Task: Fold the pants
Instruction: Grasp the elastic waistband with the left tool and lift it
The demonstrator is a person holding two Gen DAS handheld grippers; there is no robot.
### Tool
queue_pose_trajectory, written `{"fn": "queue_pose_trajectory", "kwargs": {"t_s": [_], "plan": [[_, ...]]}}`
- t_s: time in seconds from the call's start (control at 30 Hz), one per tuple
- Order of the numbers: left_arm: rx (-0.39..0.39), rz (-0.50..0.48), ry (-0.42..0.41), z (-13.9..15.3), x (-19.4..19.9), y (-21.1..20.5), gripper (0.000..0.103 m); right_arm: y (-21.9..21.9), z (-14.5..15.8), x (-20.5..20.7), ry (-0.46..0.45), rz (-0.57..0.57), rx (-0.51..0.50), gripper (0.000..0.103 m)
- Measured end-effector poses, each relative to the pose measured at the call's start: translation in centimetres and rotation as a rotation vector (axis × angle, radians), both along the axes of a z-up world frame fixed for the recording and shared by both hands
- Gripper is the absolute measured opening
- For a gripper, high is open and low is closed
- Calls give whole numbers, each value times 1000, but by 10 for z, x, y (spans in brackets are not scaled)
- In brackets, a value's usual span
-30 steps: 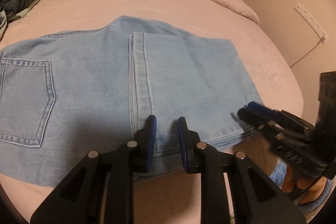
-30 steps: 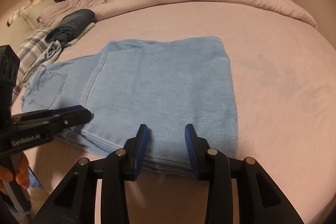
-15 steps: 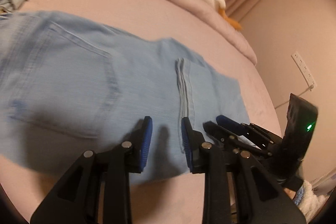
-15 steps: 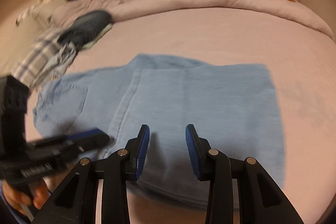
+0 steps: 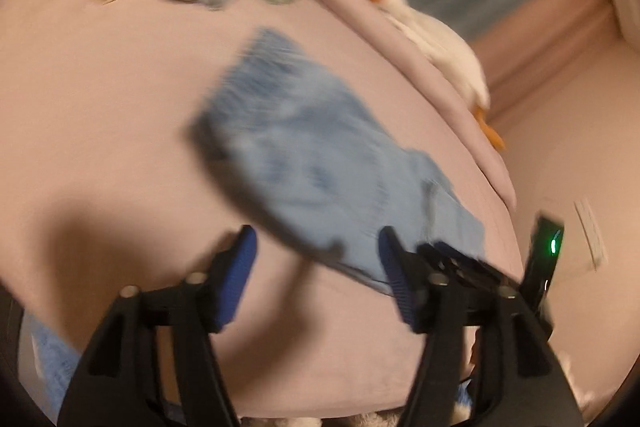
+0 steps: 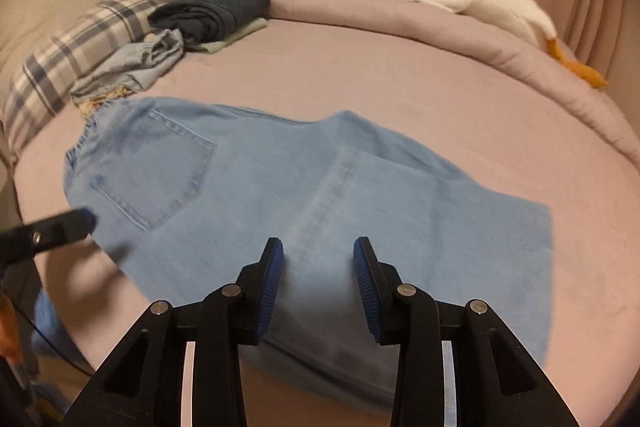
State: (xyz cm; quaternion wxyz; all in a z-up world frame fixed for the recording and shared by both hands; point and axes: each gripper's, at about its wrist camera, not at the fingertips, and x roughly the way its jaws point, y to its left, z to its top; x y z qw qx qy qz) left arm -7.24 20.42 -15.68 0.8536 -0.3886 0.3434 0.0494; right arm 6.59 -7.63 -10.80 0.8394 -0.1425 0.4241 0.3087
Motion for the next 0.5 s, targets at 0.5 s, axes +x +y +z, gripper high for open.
{"fn": "queue_pose_trajectory", "kwargs": {"t_s": [0.5], "plan": [[-195,90,33,-17,34,43,73,10,-1,5,70,29,112,52]]}}
